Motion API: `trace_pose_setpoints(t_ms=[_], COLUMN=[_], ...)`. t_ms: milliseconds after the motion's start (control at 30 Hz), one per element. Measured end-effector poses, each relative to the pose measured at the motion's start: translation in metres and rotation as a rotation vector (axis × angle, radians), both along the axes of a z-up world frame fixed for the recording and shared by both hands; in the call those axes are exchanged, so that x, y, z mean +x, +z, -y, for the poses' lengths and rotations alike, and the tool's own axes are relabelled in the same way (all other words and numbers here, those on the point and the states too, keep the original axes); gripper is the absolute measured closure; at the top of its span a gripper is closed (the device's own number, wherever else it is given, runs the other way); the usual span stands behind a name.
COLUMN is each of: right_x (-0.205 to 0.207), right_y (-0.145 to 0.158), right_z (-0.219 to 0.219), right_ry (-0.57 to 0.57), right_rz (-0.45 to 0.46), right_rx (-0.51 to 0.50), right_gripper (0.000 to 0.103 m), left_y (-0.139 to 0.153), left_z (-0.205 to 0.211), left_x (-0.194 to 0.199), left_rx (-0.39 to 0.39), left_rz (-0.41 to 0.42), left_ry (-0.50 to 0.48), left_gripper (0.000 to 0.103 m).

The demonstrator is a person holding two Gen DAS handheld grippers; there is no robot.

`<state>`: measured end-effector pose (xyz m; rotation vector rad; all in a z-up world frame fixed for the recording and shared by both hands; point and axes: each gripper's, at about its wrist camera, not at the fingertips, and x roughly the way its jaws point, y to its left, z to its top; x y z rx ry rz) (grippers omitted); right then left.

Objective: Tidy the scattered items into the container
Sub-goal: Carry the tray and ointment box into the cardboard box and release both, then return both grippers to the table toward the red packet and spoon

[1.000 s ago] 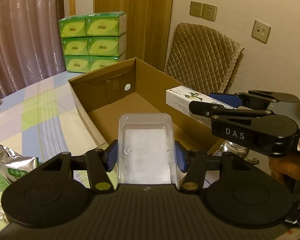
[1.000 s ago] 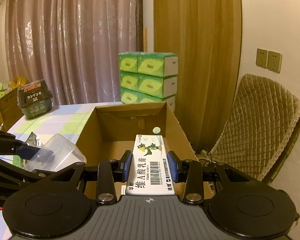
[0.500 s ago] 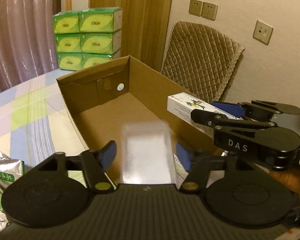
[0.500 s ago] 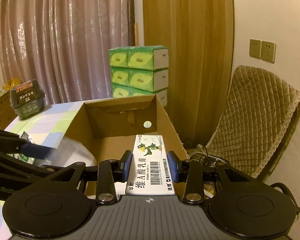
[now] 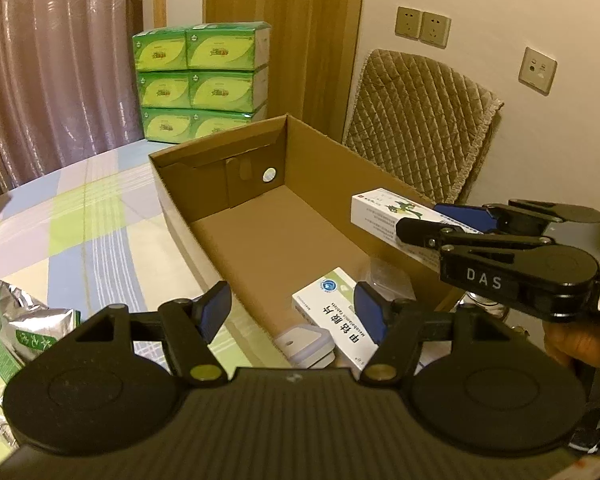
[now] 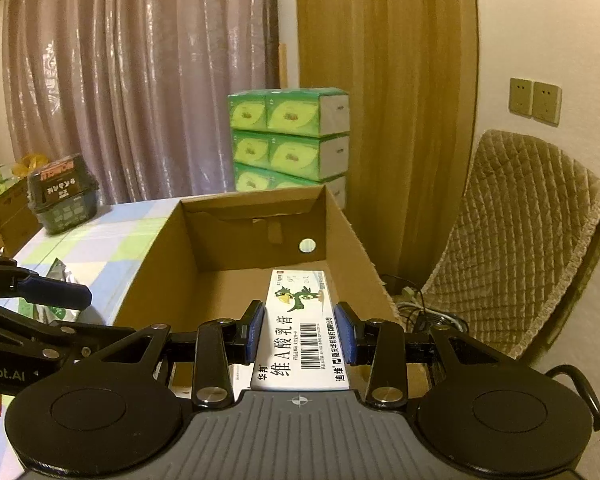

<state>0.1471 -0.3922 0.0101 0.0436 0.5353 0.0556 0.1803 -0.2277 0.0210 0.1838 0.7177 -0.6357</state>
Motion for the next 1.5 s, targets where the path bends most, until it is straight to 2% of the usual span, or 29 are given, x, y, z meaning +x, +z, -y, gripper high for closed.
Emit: trace_pose_setpoints(t_ms=[333, 367, 400, 433, 767, 800, 933, 967, 1133, 1333, 1500], right_x=[0.008, 0.009, 0.01, 0.01, 0.008, 0.007, 0.006, 0.006, 0.001, -0.006, -0.008], right_y=[-0.003, -0.004, -0.004, -0.004, -0.011, -0.011, -0.013, -0.013, -0.012, -0.005, 0.0], right_z=[-0.013, -0.014, -0.014, -0.014, -0.022, -0.023, -0.03, -0.032, -0.048, -0.085, -0.127], right_ry=[0.033, 0.032, 0.032, 0.034, 0.055, 0.058, 0.074, 0.078, 0.114, 0.192, 0.278], right_rz=[0.019, 0.019, 0.016, 0.018, -0.008, -0.009, -0.019, -0.021, -0.023, -0.005, 0.008], right_rx=[-0.013, -0.015, -0.005, 0.005, -0.013, -0.014, -0.017, -0.016, -0.013, -0.01, -0.006], right_gripper=[0.066, 0.059, 0.039, 0.034, 0.035, 0.035, 0.055, 0.057, 0.083, 0.092, 0.095], left_y=[-0.004, -0.005, -0.006, -0.006, -0.008, -0.008, -0.008, -0.008, -0.005, 0.0, 0.002], left_z=[-0.019, -0.021, -0.022, -0.023, -0.036, -0.038, -0.05, -0.054, -0.083, -0.144, -0.209], left_x=[0.003, 0.003, 0.003, 0.003, 0.003, 0.002, 0.002, 0.001, -0.002, -0.009, -0.018], left_rx=[-0.001, -0.002, -0.002, -0.002, -0.008, -0.006, -0.004, -0.001, 0.009, 0.021, 0.05], left_rz=[-0.015, -0.016, -0.016, -0.017, -0.022, -0.022, -0.022, -0.02, -0.012, -0.009, -0.006], left_ry=[0.035, 0.038, 0.04, 0.041, 0.063, 0.066, 0.088, 0.095, 0.142, 0.248, 0.356], left_gripper=[0.04, 0.04, 0.04, 0.04, 0.04, 0.04, 0.04, 0.04, 0.04, 0.04, 0.04])
